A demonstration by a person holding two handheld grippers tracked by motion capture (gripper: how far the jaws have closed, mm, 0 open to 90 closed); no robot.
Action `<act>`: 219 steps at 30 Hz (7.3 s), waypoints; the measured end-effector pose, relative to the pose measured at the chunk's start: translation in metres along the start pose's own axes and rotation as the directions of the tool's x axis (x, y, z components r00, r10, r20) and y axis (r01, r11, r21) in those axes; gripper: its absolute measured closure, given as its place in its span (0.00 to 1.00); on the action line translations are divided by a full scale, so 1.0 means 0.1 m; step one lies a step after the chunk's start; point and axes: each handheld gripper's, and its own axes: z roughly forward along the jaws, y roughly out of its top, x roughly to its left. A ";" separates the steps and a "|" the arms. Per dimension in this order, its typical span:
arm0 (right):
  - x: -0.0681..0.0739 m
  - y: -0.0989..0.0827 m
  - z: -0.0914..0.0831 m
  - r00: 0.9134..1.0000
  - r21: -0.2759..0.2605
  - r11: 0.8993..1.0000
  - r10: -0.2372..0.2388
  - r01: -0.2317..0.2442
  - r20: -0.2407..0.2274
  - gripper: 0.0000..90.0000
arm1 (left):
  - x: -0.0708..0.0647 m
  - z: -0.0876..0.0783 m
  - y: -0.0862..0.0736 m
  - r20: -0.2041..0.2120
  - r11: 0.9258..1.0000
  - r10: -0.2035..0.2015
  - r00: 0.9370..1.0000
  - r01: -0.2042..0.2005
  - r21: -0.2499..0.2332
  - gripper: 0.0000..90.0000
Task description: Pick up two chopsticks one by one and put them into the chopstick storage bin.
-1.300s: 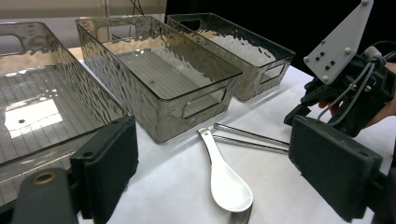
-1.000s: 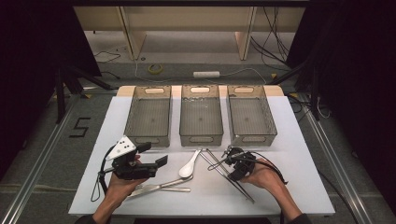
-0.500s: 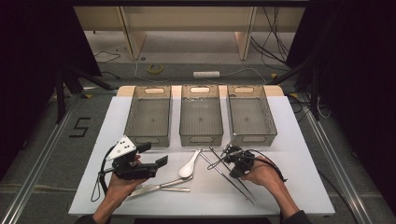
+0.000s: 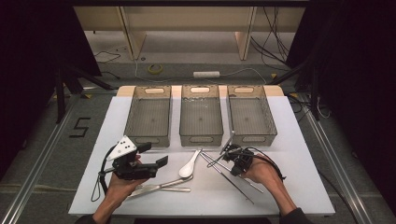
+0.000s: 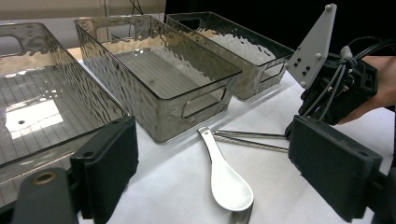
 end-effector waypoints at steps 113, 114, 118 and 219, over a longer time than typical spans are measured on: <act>0.47 -0.10 -0.88 0.984 -0.537 0.825 -0.137 0.176 0.112 0.41 | -0.29 0.69 0.05 0.193 0.844 0.299 0.935 -0.353 0.404 0.93; 0.47 -0.10 -0.88 0.984 -0.537 0.825 -0.137 0.176 0.112 0.40 | -0.28 0.68 0.05 0.177 0.852 0.293 0.940 -0.341 0.398 0.93; 0.44 -0.19 -0.79 0.997 -0.606 0.793 -0.034 0.067 0.066 0.39 | -0.20 0.63 0.10 0.126 0.875 0.266 0.956 -0.294 0.385 0.93; 0.35 -0.66 -0.45 0.998 -0.712 0.701 0.066 -0.041 0.008 0.31 | 0.93 0.47 0.46 -0.241 0.970 -0.105 0.965 0.153 0.189 0.24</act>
